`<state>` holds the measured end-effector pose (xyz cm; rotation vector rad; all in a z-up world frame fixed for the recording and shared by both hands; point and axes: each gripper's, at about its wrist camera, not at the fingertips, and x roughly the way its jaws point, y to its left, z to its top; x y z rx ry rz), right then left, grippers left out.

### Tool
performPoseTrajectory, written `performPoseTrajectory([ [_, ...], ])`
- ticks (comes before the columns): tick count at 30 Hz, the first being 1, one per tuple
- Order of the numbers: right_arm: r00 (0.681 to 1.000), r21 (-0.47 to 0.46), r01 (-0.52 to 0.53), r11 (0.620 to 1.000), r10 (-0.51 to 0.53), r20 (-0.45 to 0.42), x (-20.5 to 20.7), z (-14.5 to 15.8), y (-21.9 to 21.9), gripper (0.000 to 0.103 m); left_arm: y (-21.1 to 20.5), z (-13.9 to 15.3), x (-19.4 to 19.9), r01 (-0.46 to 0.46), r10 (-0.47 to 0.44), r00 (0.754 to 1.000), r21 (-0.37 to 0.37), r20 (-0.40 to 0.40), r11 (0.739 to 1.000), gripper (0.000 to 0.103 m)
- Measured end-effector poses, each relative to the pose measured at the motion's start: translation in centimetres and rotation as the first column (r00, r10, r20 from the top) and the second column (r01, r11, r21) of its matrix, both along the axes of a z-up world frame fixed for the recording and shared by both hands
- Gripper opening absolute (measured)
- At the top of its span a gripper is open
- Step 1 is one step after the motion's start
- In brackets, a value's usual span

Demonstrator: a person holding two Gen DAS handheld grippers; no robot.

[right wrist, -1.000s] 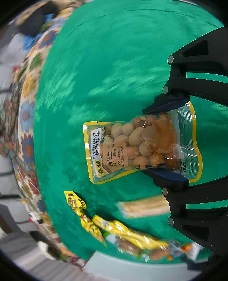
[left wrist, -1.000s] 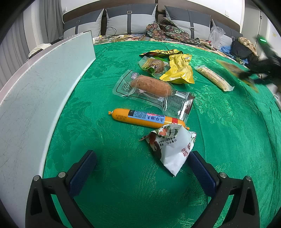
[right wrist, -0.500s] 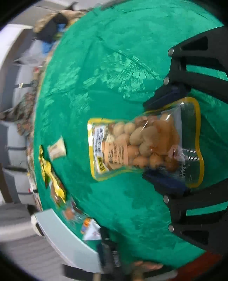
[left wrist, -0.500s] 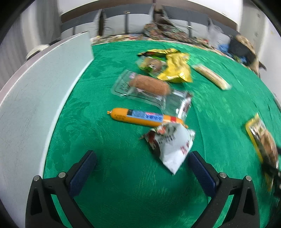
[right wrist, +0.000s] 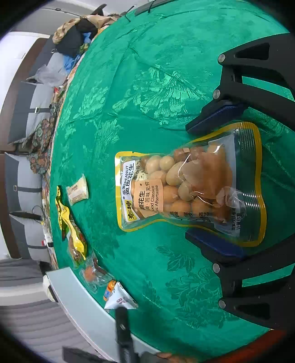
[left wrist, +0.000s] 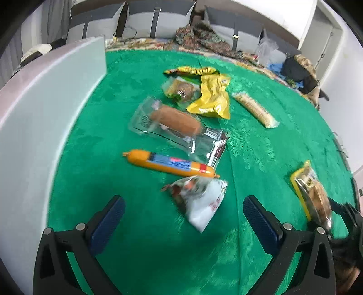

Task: Organize snacks
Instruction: 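Grasp the white wrapped packet with the left tool while the right holds the peanut pack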

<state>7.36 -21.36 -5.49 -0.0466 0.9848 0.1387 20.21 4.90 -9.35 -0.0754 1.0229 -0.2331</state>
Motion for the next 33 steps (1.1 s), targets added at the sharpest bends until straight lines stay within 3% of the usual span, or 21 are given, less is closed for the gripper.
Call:
performPoseTrajectory([
  [2,1.000,0.000,0.000,1.000,0.000,0.000,0.0,0.0,-0.1,0.087,-0.8,-0.1,-0.2,-0.008,0.007,0.999,0.033,0.037,0.999,0.066],
  [3,1.000,0.000,0.000,1.000,0.000,0.000,0.0,0.0,0.0,0.087,-0.8,0.0,-0.5,0.010,-0.010,0.999,0.020,0.043,1.000,0.041],
  [4,1.000,0.001,0.000,1.000,0.000,0.000,0.0,0.1,-0.1,0.087,-1.0,0.1,-0.9,0.031,-0.031,0.999,0.008,0.040,0.999,0.028],
  [5,1.000,0.000,0.000,1.000,0.000,0.000,0.0,0.0,0.0,0.087,-0.9,0.1,-1.4,0.050,-0.050,0.998,0.002,0.035,0.999,0.026],
  [11,1.000,0.000,0.000,1.000,0.000,0.000,0.0,0.0,-0.1,0.087,1.5,0.2,-6.2,0.055,-0.055,0.998,-0.011,0.042,0.998,0.026],
  [12,1.000,0.000,0.000,1.000,0.000,0.000,0.0,0.0,-0.1,0.087,1.8,0.2,-6.6,0.044,-0.043,0.998,-0.013,0.042,0.999,0.032],
  [14,1.000,0.001,0.001,1.000,-0.001,-0.001,0.0,0.0,-0.1,0.087,1.8,0.3,-6.8,0.037,-0.037,0.999,-0.018,0.035,0.999,0.065],
  [15,1.000,-0.001,0.001,1.000,-0.001,0.000,0.0,0.0,-0.1,0.087,1.6,0.3,-6.5,0.024,-0.025,0.999,0.011,0.024,1.000,0.093],
  [16,1.000,-0.002,0.001,1.000,-0.001,-0.001,0.0,0.0,-0.1,0.087,1.5,0.2,-6.7,0.018,-0.019,0.999,0.032,0.030,0.999,0.099],
  [20,0.999,-0.001,-0.016,1.000,0.016,-0.032,0.0,-0.5,0.0,0.090,1.0,-0.7,-5.5,0.032,-0.035,0.999,0.084,0.026,0.996,0.099],
  [23,0.984,-0.014,-0.039,0.999,0.036,-0.172,1.2,-0.3,0.6,0.088,0.1,-0.9,-5.0,0.056,-0.064,0.997,0.141,0.047,0.988,0.093],
  [24,0.978,-0.005,-0.036,0.999,0.034,-0.207,1.7,0.0,0.7,0.088,-0.1,-0.8,-5.1,0.066,-0.077,0.995,0.148,0.065,0.987,0.077],
  [25,0.975,0.013,-0.028,1.000,0.030,-0.219,2.0,0.6,0.7,0.088,-0.3,-0.6,-5.3,0.084,-0.097,0.991,0.138,0.092,0.987,0.048],
  [27,0.979,0.031,-0.007,1.000,0.013,-0.204,2.9,1.8,0.7,0.088,-0.5,-0.3,-5.3,0.097,-0.111,0.989,0.136,0.094,0.986,0.038],
  [29,0.972,0.018,-0.013,1.000,0.017,-0.236,4.1,1.5,1.1,0.088,-0.2,-0.2,-5.7,0.099,-0.108,0.990,0.106,0.088,0.989,0.036],
  [30,0.955,0.021,-0.034,0.999,0.038,-0.295,4.7,0.6,1.5,0.082,0.0,0.0,-6.1,0.096,-0.103,0.991,0.085,0.085,0.992,0.035],
  [31,0.942,-0.014,-0.046,0.999,0.039,-0.333,5.0,0.0,1.8,0.063,0.4,0.2,-6.7,0.091,-0.096,0.992,0.060,0.087,0.994,0.035],
  [33,0.945,-0.026,-0.054,0.998,0.043,-0.325,4.8,0.7,1.9,0.059,1.3,0.9,-8.0,0.074,-0.074,0.992,0.004,0.102,0.997,0.035],
])
